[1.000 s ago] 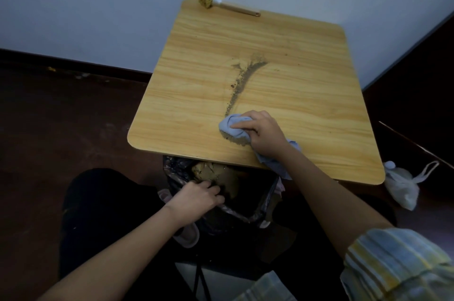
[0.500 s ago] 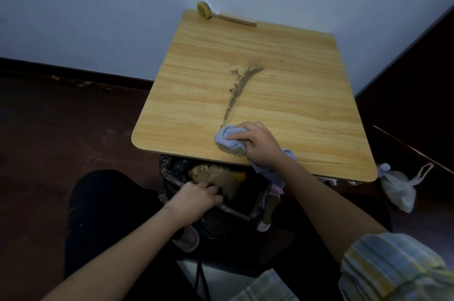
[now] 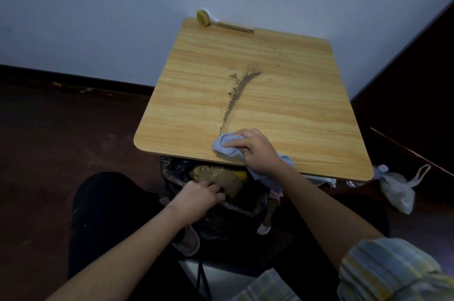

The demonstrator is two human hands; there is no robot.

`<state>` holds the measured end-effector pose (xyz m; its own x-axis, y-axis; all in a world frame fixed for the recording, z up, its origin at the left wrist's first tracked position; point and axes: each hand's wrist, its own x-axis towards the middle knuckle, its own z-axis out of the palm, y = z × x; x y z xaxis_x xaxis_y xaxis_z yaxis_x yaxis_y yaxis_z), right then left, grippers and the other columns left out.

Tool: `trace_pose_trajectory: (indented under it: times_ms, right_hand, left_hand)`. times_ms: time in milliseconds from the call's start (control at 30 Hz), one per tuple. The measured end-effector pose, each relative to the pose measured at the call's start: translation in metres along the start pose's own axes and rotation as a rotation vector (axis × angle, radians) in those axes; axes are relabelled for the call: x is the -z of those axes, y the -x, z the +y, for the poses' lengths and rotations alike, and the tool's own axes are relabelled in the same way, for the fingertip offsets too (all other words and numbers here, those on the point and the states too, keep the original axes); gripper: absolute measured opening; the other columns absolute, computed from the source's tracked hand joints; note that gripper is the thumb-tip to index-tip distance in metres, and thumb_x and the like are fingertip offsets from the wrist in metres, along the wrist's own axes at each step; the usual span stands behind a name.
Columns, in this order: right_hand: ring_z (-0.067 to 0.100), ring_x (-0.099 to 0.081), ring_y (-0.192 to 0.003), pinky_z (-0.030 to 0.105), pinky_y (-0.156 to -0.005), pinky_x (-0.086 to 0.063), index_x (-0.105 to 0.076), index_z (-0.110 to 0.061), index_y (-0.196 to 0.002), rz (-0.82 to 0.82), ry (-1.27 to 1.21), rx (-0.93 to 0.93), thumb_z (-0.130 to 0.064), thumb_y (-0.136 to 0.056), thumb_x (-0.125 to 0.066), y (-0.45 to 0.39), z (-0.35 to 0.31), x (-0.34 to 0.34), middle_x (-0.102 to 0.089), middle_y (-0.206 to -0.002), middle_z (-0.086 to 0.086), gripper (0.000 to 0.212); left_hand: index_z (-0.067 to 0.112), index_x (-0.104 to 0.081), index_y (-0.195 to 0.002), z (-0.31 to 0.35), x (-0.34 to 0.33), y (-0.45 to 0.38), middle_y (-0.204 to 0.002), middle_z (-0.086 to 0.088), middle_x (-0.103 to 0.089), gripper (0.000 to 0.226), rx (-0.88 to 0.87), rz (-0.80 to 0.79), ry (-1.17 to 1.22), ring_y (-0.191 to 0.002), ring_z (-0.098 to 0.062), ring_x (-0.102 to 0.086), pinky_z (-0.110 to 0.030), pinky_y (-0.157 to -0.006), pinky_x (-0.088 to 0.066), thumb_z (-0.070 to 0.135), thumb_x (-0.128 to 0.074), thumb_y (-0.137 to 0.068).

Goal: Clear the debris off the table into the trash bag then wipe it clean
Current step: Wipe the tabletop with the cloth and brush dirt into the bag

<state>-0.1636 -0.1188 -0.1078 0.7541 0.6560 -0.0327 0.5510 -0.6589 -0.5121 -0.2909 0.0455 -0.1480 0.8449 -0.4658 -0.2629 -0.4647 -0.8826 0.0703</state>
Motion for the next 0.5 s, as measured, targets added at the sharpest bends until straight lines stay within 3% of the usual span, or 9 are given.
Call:
trace_pose_trajectory:
  times_ms: [500]
  right_hand:
    - [0.032, -0.044, -0.107, 0.043, -0.087, -0.037, -0.071, -0.019, -0.115, -0.008, -0.021, -0.015, -0.001, -0.096, -0.048, 0.0039, -0.0035, -0.0017, -0.058, -0.125, 0.008, 0.035]
  left_hand:
    - [0.027, -0.051, -0.124, -0.0012, 0.0049, -0.0007, -0.116, -0.001, -0.054, 0.037, -0.008, 0.037, -0.024, -0.105, -0.026, -0.053, -0.032, -0.060, -0.035, 0.011, -0.044, -0.092]
